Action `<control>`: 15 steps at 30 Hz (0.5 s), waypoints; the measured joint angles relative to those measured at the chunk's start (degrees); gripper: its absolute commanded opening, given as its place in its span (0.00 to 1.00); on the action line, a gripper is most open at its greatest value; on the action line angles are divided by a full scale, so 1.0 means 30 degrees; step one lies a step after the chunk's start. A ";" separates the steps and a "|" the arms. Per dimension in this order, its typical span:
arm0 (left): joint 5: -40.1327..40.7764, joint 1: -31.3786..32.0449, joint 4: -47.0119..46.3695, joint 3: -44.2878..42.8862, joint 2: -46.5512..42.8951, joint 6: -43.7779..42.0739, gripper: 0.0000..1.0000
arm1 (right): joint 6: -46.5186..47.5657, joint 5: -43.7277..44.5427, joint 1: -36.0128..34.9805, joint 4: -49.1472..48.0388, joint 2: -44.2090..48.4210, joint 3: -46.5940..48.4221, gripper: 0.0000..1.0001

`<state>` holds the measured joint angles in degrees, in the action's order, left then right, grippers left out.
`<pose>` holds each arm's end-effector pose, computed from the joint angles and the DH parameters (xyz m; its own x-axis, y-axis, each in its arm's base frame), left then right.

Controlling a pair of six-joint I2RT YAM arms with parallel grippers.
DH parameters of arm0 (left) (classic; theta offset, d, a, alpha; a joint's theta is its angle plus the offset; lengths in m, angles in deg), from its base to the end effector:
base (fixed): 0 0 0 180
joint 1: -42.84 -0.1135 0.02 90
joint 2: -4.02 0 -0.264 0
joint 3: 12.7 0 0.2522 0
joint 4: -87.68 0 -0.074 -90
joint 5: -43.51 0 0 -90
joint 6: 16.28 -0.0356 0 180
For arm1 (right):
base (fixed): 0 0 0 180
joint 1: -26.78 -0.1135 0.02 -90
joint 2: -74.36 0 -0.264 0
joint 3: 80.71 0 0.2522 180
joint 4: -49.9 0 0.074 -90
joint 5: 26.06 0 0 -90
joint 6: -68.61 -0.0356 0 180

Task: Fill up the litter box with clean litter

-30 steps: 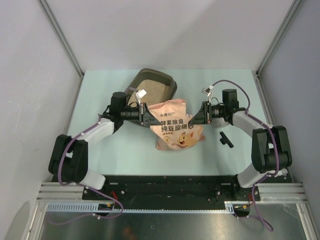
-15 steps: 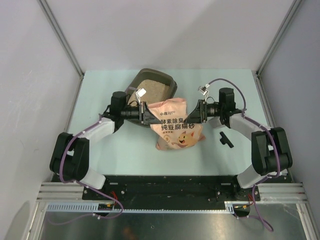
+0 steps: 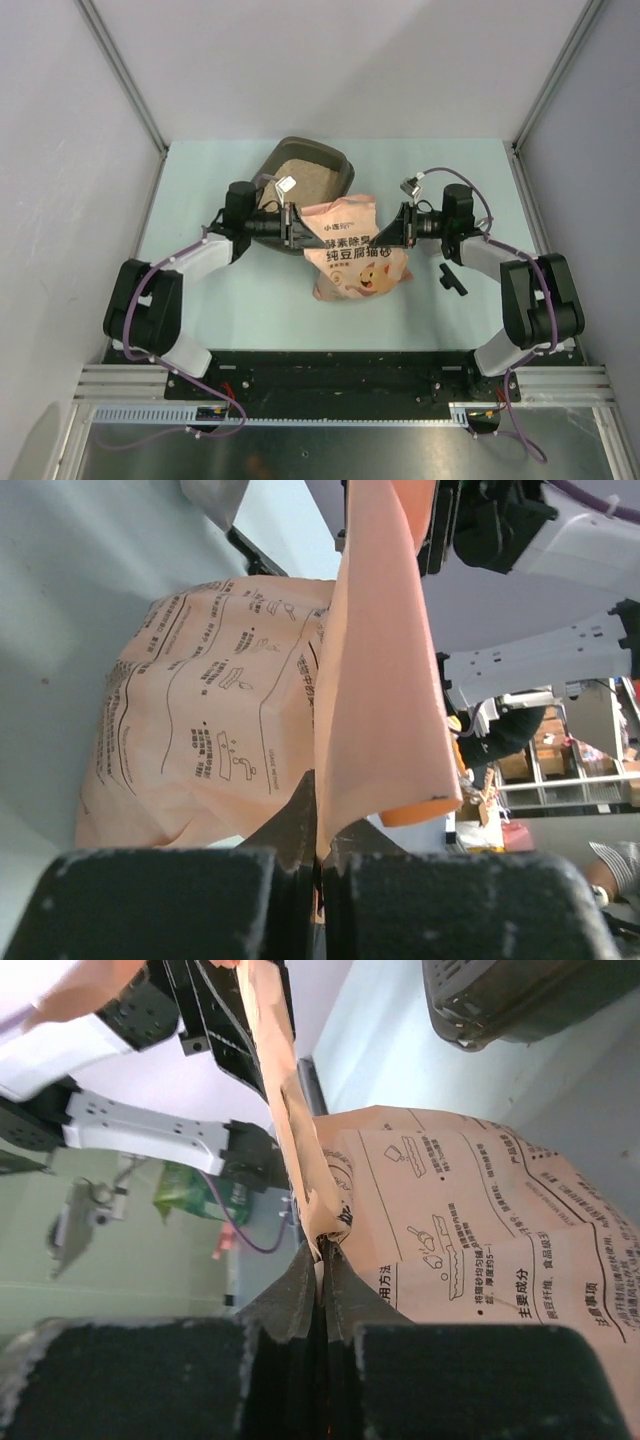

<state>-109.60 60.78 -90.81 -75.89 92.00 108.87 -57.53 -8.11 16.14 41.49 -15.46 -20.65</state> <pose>0.2951 -0.1289 0.2317 -0.8628 0.0057 -0.5055 0.4932 0.2290 -0.8392 0.3055 0.0919 0.2214 -0.8361 0.0279 -0.5479 -0.5382 0.1521 0.8290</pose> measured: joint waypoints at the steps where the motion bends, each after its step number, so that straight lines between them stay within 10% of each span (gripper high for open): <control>1: -0.0124 0.0000 -0.0066 -0.0066 0.0073 0.0226 0.00 | -0.1239 -0.0058 0.0073 -0.0780 -0.0117 -0.0124 0.00; 15: -0.2433 -0.0532 -0.0022 -0.0517 0.1275 0.4568 0.00 | -1.2939 -0.1639 0.0619 -0.7956 -0.2703 -0.0335 0.00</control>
<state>-116.90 59.18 -90.88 -77.44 95.83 122.58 -96.35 -13.03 18.00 17.62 -23.57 -21.65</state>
